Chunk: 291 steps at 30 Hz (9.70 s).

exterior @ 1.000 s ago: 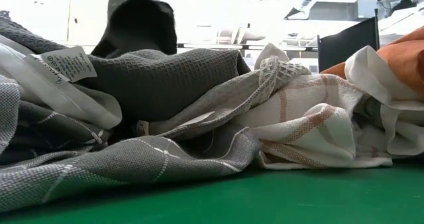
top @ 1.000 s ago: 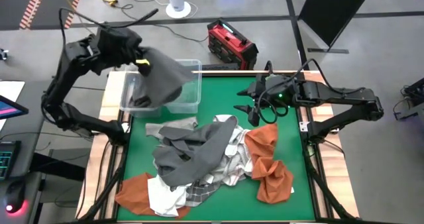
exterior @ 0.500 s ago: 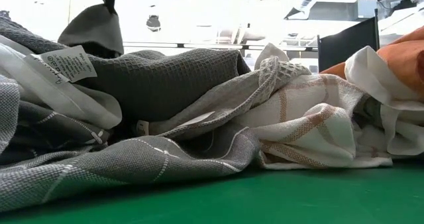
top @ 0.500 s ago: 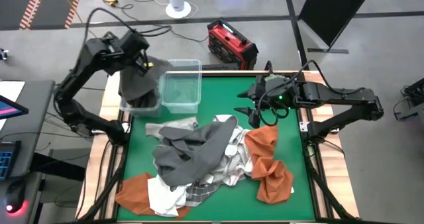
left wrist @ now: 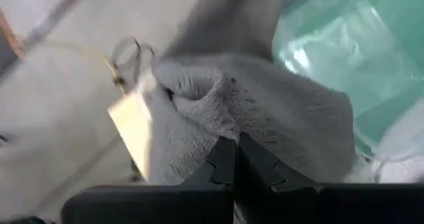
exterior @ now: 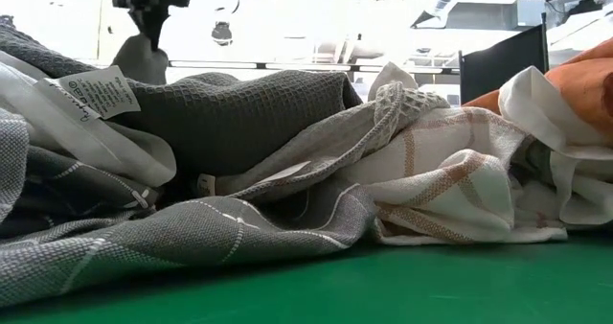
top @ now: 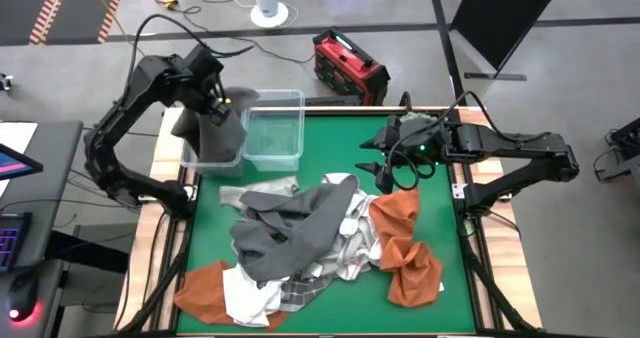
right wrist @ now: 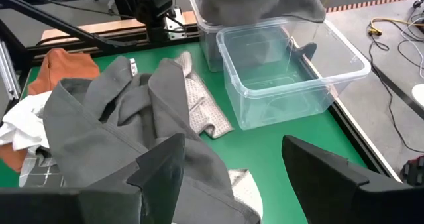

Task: Sort towels by color in basket
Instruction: Put the gray towel into the left transparent bin, then put the white towel into the right transparent bin

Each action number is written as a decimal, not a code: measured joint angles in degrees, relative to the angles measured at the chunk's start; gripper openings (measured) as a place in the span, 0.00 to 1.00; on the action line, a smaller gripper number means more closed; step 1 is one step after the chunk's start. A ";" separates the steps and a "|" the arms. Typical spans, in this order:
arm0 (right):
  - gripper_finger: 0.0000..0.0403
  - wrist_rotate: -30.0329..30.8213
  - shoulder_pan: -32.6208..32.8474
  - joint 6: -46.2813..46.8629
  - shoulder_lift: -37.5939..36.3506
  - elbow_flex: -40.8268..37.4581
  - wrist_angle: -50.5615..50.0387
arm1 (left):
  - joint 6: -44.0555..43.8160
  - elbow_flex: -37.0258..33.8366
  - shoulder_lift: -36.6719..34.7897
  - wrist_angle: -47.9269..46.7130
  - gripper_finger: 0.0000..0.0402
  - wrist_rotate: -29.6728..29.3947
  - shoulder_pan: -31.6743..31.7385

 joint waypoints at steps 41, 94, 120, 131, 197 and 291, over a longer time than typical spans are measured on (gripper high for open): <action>0.70 0.00 3.76 0.64 0.00 0.00 -0.23 | 32.36 -26.75 11.57 10.92 0.31 13.49 5.30; 0.70 0.01 4.26 5.06 0.00 0.00 -0.20 | 24.31 -34.77 -0.43 52.19 0.14 7.53 5.98; 0.70 0.26 3.98 3.24 0.00 0.00 0.22 | 15.89 -32.62 -8.34 25.57 0.01 -5.21 5.94; 0.70 0.24 4.23 5.05 0.00 0.00 0.22 | 33.74 -37.57 -1.20 29.54 0.22 -5.33 6.67; 0.70 7.59 6.75 10.71 -0.01 0.00 3.25 | 20.41 -48.63 -5.36 70.07 0.31 13.06 14.35; 0.69 -0.97 20.98 13.95 29.12 3.53 -10.12 | -1.84 -23.69 -25.86 42.68 0.16 -2.17 -47.75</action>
